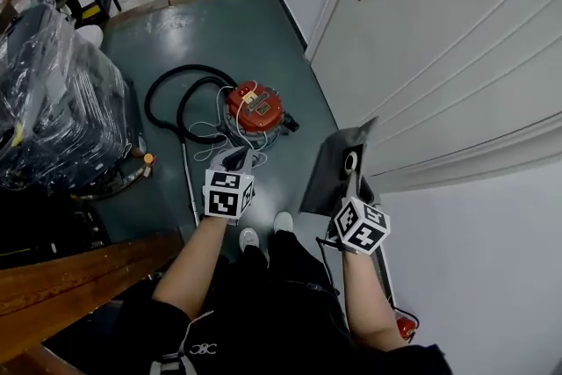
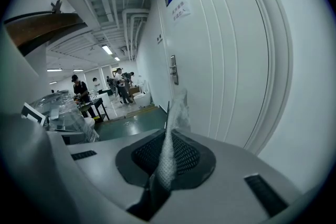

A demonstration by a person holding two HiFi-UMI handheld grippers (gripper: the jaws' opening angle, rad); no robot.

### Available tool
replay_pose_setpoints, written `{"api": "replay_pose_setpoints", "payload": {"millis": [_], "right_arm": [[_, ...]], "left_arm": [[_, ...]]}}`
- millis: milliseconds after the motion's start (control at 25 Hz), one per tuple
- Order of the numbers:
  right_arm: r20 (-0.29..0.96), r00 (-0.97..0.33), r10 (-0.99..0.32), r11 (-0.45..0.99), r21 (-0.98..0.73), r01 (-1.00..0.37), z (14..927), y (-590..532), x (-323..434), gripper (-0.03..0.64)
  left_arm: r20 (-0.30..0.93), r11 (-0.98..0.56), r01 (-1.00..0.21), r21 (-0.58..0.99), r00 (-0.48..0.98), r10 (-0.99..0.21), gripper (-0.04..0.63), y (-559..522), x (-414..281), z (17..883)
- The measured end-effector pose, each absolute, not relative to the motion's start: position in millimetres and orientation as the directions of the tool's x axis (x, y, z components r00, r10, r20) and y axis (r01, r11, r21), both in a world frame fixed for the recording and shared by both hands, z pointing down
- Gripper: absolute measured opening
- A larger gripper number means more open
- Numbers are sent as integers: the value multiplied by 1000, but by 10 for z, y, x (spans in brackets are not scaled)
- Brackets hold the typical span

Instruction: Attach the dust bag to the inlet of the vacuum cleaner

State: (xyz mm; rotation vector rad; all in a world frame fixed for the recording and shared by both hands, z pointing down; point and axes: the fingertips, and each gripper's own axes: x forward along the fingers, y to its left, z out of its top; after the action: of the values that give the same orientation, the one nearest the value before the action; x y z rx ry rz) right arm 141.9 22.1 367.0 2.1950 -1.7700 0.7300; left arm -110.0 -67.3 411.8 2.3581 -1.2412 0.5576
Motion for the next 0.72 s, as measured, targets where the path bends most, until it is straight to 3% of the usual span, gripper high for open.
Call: {"api": "replay_pose_setpoints", "payload": {"millis": [280, 720], "right_arm": [[605, 106, -789, -261, -174, -950, 4780, -287, 1743, 21], [638, 21, -769, -211, -223, -952, 6555, -1239, 1816, 21]], "left_arm": [[637, -560, -816, 141, 508, -580, 42, -1325, -829, 5120], [723, -589, -808, -23, 393, -568, 120, -2813, -578, 6879]]}}
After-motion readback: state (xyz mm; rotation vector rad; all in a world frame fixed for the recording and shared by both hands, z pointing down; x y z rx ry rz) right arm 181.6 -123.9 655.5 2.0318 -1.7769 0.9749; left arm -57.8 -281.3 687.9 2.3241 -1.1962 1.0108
